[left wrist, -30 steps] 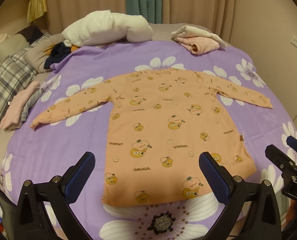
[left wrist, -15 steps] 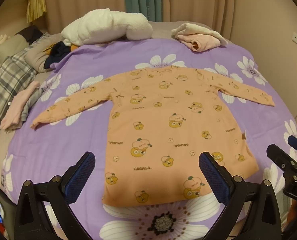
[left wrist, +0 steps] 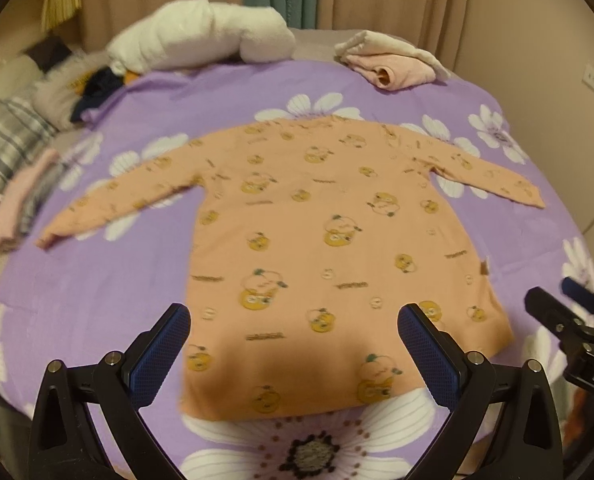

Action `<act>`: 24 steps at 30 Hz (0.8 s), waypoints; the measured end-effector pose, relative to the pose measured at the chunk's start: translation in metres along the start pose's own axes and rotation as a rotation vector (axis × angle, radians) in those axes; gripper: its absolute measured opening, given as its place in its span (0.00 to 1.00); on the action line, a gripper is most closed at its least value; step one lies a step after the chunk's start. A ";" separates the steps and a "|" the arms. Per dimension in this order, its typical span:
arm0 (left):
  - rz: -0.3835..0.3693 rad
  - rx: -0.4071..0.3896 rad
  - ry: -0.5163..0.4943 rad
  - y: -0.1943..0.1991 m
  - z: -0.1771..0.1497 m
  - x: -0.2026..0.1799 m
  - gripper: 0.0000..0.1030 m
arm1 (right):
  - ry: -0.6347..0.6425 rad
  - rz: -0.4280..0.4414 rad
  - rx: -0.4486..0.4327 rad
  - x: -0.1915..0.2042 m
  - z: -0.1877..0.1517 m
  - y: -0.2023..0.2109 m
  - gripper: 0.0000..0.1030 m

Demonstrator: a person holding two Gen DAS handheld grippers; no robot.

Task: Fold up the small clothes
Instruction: 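Reach the right tool to a sleeve cuff and close on it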

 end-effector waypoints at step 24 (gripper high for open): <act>-0.151 0.051 0.268 -0.090 0.016 0.027 0.99 | -0.787 -0.058 -0.125 -0.257 0.006 -0.108 0.90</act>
Point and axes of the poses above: each gripper's, at about its wrist camera, not at the fingertips, and y roughly against the way its jaws point, x to its left, z to its top, the point moved 2 cm from there along -y, roughly the way its jaws point, and after that the axes turned 15 degrees about -x, right-handed, at the moved point
